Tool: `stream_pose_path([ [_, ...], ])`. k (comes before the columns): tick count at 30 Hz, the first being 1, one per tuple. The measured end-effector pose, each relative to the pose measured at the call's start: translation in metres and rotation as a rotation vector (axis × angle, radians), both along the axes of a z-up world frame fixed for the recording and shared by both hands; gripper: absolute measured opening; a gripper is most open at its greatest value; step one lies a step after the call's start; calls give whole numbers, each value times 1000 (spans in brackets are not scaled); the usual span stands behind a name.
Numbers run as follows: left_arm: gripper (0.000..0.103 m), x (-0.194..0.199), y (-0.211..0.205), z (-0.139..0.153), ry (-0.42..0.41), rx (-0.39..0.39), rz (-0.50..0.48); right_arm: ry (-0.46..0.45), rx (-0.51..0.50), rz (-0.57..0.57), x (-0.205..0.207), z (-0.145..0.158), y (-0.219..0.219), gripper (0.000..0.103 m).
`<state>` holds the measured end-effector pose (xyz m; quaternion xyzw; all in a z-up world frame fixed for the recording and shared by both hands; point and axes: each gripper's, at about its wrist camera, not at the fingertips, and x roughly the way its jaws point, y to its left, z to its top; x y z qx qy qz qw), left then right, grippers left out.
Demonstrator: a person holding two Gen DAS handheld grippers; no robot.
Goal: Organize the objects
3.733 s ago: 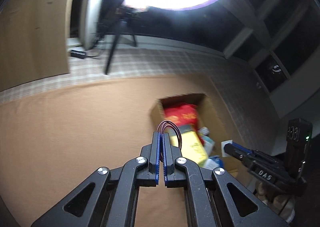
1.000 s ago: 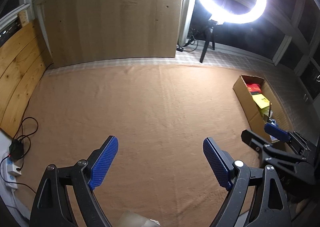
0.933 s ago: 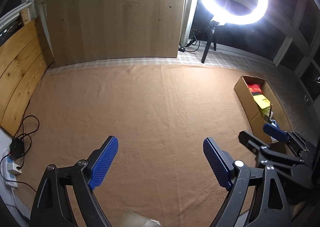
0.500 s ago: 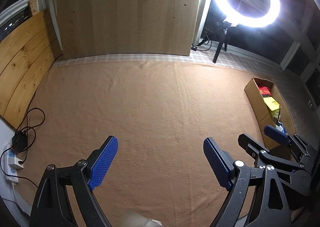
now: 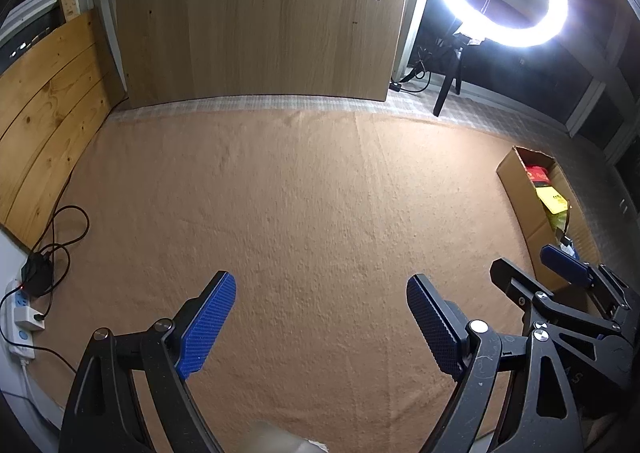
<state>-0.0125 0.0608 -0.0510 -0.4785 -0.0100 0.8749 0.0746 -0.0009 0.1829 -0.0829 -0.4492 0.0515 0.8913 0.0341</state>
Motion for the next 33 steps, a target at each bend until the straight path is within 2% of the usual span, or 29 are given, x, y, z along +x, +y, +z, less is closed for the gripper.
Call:
stream_pose_path([
  [18, 90, 3, 9, -2, -2, -10, -15, -19, -19, -41, 6, -6, 20, 70],
  [33, 92, 1, 11, -4, -3, -19, -19, -23, -20, -39, 5, -7, 19, 70],
])
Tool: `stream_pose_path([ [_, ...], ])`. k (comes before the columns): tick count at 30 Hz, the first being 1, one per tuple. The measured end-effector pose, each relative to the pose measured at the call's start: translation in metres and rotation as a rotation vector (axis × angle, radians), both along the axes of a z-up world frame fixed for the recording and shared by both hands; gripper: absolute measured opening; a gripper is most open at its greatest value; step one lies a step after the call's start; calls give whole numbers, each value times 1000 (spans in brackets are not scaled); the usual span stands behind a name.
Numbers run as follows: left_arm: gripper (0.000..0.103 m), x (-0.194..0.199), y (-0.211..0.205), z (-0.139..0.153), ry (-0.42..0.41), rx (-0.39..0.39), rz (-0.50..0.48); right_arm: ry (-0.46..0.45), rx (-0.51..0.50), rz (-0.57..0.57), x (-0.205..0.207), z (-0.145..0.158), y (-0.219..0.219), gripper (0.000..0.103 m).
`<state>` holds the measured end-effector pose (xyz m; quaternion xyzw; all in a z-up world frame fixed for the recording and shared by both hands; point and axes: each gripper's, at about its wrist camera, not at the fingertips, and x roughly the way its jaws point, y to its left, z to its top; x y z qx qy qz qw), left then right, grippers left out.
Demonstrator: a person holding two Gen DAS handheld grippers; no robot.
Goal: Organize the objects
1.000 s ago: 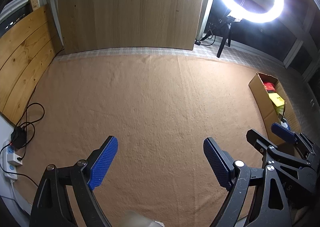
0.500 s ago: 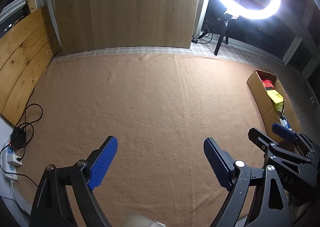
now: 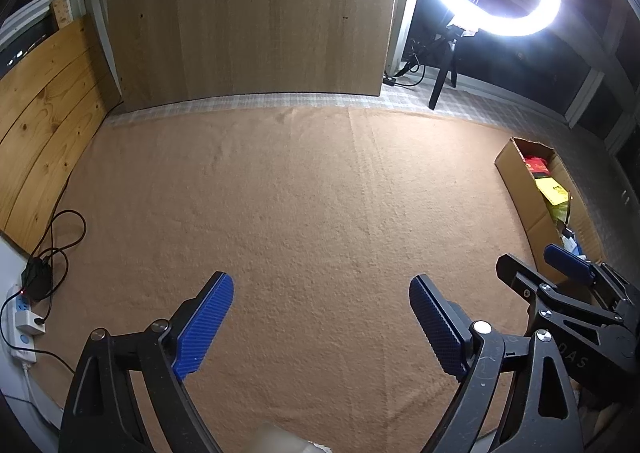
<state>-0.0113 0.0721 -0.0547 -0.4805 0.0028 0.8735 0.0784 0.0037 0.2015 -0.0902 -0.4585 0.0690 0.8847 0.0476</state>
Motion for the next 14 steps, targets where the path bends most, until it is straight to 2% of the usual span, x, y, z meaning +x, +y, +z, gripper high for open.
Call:
stream_pose_path([
  [14, 97, -11, -4, -16, -26, -10, 1, -25, -9, 2, -8, -12, 0, 70],
])
